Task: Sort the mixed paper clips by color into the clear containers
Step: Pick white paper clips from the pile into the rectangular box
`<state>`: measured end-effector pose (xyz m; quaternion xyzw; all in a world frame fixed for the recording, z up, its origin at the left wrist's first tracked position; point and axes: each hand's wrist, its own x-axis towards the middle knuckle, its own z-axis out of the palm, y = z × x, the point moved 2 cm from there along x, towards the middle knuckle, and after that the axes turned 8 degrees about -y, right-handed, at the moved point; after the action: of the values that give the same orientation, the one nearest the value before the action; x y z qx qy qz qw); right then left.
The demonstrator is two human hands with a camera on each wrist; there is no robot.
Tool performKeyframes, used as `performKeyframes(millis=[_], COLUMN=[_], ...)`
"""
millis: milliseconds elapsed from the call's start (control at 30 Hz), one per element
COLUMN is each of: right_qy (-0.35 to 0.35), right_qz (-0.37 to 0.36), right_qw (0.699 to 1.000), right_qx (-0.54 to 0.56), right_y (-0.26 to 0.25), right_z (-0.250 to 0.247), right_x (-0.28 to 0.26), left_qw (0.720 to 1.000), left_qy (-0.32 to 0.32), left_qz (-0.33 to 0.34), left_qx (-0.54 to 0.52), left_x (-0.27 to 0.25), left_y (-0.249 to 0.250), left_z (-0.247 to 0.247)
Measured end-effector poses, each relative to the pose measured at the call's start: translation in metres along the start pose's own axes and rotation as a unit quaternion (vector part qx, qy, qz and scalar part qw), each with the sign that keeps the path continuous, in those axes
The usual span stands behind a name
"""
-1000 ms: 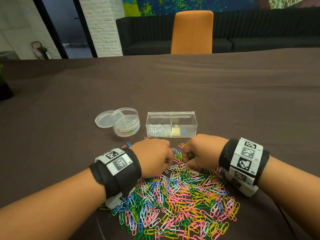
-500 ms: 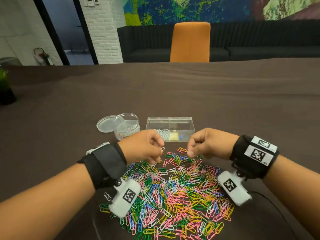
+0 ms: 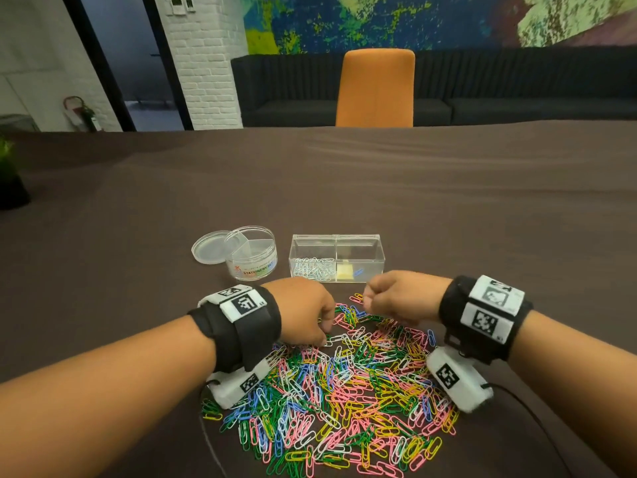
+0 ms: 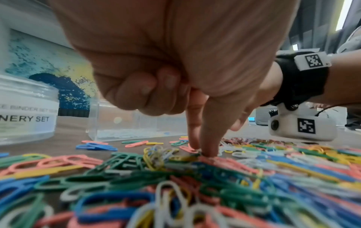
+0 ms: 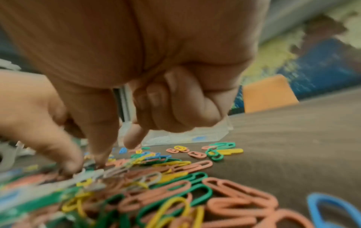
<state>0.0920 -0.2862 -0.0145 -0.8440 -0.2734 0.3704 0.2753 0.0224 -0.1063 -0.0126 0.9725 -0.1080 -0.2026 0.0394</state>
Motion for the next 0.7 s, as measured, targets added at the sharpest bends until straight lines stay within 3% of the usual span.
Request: performKeyframes(millis=[67,167,333,400,467,500,567,600,633,700], right_qy=[0.007,0.013,-0.011,0.005,-0.005,-0.024,-0.053,-0.058,-0.06,-0.061], right_qz=[-0.01,-0.022,-0.013,-0.02,-0.014,-0.012,-0.027,-0.036,-0.044,-0.053], right_qw=[0.977,0.952,0.957,0.968,0.993,0.999,0.991,0.987,0.984,0.977], right_qx=[-0.211,-0.304,-0.289,-0.249,-0.12,-0.025,0.116,0.144,0.16,0.197], right_y=[-0.012,-0.021,-0.016,-0.011,-0.004,0.0,0.005,0.006,0.007,0.008], right_z=[0.008,0.018,0.014,0.007,0.0,-0.002,-0.006,-0.007,-0.006,-0.003], right_x=[0.003,0.009,0.009,0.007,0.005,0.004,0.003,0.003,0.004,0.009], left_qw=[0.999,0.998,0.997,0.993,0.973,0.938,0.809,0.755,0.72,0.683], left_qy=[0.024,0.038,0.069,0.075,0.056,0.038,0.027,0.029,0.03,0.019], left_qz=[0.006,0.015,0.043,0.02,-0.016,-0.029,-0.026,-0.019,-0.015,0.005], left_qx=[0.033,0.054,0.01,-0.083,-0.223,-0.343,-0.587,-0.655,-0.693,-0.73], left_x=[0.002,0.003,0.0,0.001,0.003,0.003,0.002,0.003,0.004,0.006], left_y=[0.001,0.001,-0.009,-0.017,-0.028,-0.033,-0.036,-0.037,-0.038,-0.036], left_z=[0.003,0.004,0.004,-0.001,-0.004,-0.003,-0.001,0.0,0.0,-0.001])
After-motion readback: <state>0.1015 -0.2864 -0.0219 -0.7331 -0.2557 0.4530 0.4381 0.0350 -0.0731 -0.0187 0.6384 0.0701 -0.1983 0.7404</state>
